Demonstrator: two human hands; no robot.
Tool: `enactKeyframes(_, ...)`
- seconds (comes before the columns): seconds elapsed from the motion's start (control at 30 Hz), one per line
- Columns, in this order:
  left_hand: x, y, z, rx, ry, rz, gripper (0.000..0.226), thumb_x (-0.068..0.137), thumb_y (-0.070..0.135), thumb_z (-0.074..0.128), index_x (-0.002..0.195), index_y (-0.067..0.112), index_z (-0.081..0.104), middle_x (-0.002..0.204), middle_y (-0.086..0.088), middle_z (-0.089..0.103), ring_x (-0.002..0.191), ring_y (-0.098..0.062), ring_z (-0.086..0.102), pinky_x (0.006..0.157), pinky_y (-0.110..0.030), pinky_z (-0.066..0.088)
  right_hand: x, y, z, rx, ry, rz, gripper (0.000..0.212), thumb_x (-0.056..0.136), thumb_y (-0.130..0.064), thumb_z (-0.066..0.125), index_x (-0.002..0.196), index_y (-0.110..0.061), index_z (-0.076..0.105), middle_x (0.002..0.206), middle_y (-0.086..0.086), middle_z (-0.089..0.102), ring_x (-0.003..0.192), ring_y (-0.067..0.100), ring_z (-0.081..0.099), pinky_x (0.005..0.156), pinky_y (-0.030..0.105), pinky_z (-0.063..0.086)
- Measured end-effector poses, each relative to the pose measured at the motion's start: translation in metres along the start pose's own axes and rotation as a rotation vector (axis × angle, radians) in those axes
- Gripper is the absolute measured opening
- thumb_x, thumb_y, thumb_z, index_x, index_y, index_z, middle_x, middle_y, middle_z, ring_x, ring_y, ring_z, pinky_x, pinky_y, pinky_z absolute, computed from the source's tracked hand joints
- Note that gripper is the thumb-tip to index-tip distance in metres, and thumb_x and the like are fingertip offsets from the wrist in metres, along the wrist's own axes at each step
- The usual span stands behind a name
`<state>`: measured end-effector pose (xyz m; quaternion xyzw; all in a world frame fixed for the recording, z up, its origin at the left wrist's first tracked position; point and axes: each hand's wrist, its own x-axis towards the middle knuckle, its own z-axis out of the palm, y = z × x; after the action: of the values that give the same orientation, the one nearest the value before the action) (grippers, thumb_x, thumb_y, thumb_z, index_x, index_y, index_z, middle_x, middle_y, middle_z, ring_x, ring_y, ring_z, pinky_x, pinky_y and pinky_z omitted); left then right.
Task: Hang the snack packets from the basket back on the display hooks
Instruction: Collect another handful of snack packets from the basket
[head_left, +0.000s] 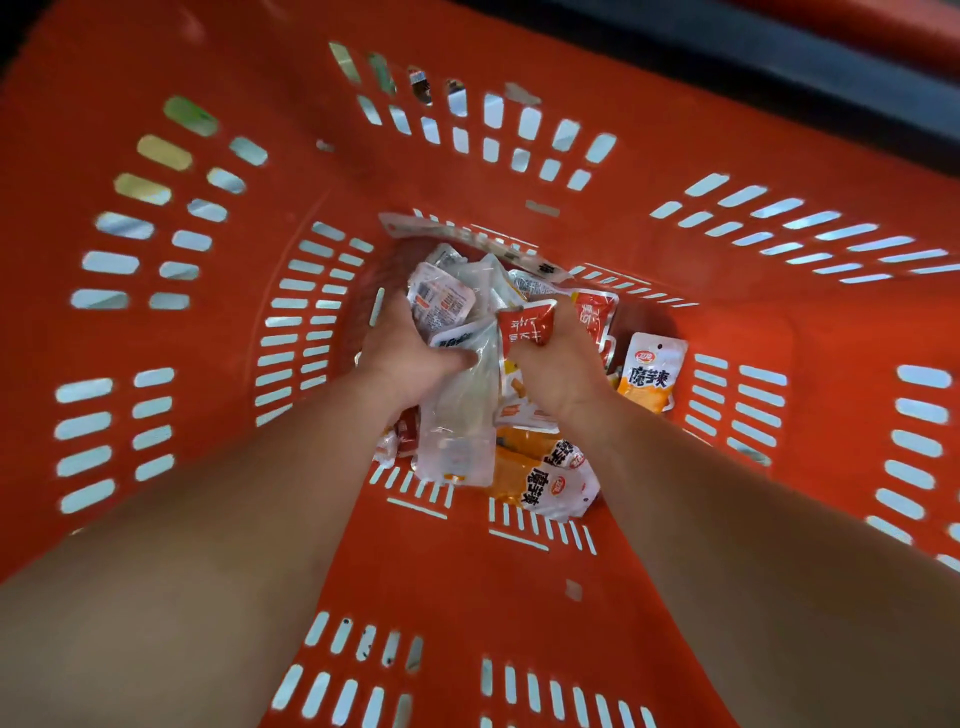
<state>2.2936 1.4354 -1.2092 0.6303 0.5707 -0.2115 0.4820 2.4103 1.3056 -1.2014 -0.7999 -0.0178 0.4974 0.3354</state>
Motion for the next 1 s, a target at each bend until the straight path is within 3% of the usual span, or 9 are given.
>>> enactKeyframes(0.1, -0.007, 0.006, 0.009, -0.066, -0.005, 0.047, 0.075, 0.075, 0.036, 0.091, 0.135, 0.028, 0.047, 0.121, 0.008, 0.066, 0.110, -0.016, 0.066, 0.098, -0.039, 0.056, -0.003, 0.002, -0.003, 0.103, 0.020, 0.030, 0.033, 0.098, -0.027, 0.064, 0.128, -0.027, 0.051, 0.094, -0.010, 0.067, 0.079, 0.011, 0.065, 0.062, 0.027, 0.047)
enactKeyframes(0.27, -0.024, 0.009, 0.028, -0.198, -0.009, 0.080, 0.086, 0.059, 0.045, 0.090, 0.133, 0.030, 0.050, 0.125, 0.007, 0.065, 0.114, -0.013, 0.066, 0.099, -0.040, 0.057, -0.009, 0.006, 0.000, 0.146, 0.074, 0.015, 0.067, 0.074, -0.043, 0.091, 0.125, -0.028, 0.051, 0.104, -0.014, 0.069, 0.096, 0.006, 0.067, 0.080, 0.026, 0.053)
enactKeyframes(0.4, -0.033, 0.003, 0.026, -0.293, -0.105, -0.007, 0.063, 0.081, 0.009, 0.083, 0.126, 0.033, 0.045, 0.117, 0.007, 0.066, 0.111, -0.013, 0.065, 0.079, -0.025, 0.053, -0.009, 0.018, -0.006, 0.047, 0.097, -0.013, 0.058, 0.078, -0.031, 0.089, 0.124, -0.029, 0.053, 0.102, -0.010, 0.071, 0.096, 0.013, 0.069, 0.084, 0.037, 0.057)
enactKeyframes(0.47, -0.035, -0.002, 0.024, -0.332, -0.112, -0.019, 0.064, 0.082, 0.004, 0.083, 0.125, 0.035, 0.047, 0.118, 0.008, 0.068, 0.109, -0.012, 0.066, 0.083, -0.029, 0.054, -0.009, 0.023, -0.011, 0.065, 0.103, 0.002, 0.055, 0.077, -0.032, 0.089, 0.122, -0.029, 0.057, 0.103, -0.010, 0.073, 0.096, 0.013, 0.071, 0.088, 0.042, 0.060)
enactKeyframes(0.6, -0.037, 0.005, 0.023, -0.412, -0.128, -0.042, 0.053, 0.083, 0.004, 0.084, 0.112, 0.038, 0.054, 0.114, 0.009, 0.070, 0.106, -0.010, 0.067, 0.095, -0.037, 0.055, -0.012, 0.027, -0.017, 0.196, 0.061, 0.033, 0.050, 0.082, -0.025, 0.087, 0.125, -0.026, 0.060, 0.106, -0.010, 0.075, 0.097, 0.007, 0.072, 0.090, 0.036, 0.059)
enactKeyframes(0.73, -0.036, 0.013, 0.012, -0.500, -0.161, -0.100, 0.050, 0.086, 0.002, 0.080, 0.115, 0.035, 0.058, 0.114, 0.005, 0.073, 0.111, -0.022, 0.068, 0.094, -0.047, 0.056, -0.022, 0.018, -0.016, 0.213, -0.027, 0.032, 0.042, 0.087, -0.022, 0.083, 0.121, -0.024, 0.059, 0.106, -0.009, 0.074, 0.095, 0.004, 0.068, 0.077, 0.023, 0.052)
enactKeyframes(0.83, -0.045, 0.018, 0.002, -0.487, -0.210, -0.113, 0.044, 0.086, 0.000, 0.079, 0.115, 0.030, 0.065, 0.115, 0.000, 0.076, 0.111, -0.026, 0.070, 0.098, -0.051, 0.056, -0.033, 0.012, -0.019, 0.227, -0.039, 0.032, 0.041, 0.089, -0.025, 0.082, 0.121, -0.028, 0.057, 0.107, -0.012, 0.073, 0.098, 0.004, 0.068, 0.085, 0.028, 0.054)
enactKeyframes(0.9, -0.055, 0.024, -0.005, -0.463, -0.219, -0.117, 0.037, 0.086, 0.002, 0.079, 0.111, 0.026, 0.067, 0.112, -0.002, 0.077, 0.105, -0.026, 0.073, 0.090, -0.047, 0.059, -0.044, 0.006, -0.027, 0.235, -0.056, 0.033, 0.040, 0.090, -0.026, 0.080, 0.122, -0.029, 0.056, 0.107, -0.013, 0.073, 0.096, 0.001, 0.068, 0.079, 0.023, 0.052)
enactKeyframes(1.0, -0.073, 0.037, -0.017, -0.422, -0.242, -0.097, 0.026, 0.085, 0.008, 0.082, 0.099, 0.026, 0.070, 0.095, 0.004, 0.079, 0.080, -0.014, 0.076, 0.059, -0.031, 0.057, -0.064, -0.003, -0.041, 0.252, -0.070, 0.023, 0.040, 0.090, -0.027, 0.080, 0.124, -0.030, 0.058, 0.105, -0.015, 0.075, 0.094, -0.002, 0.069, 0.080, 0.022, 0.051)
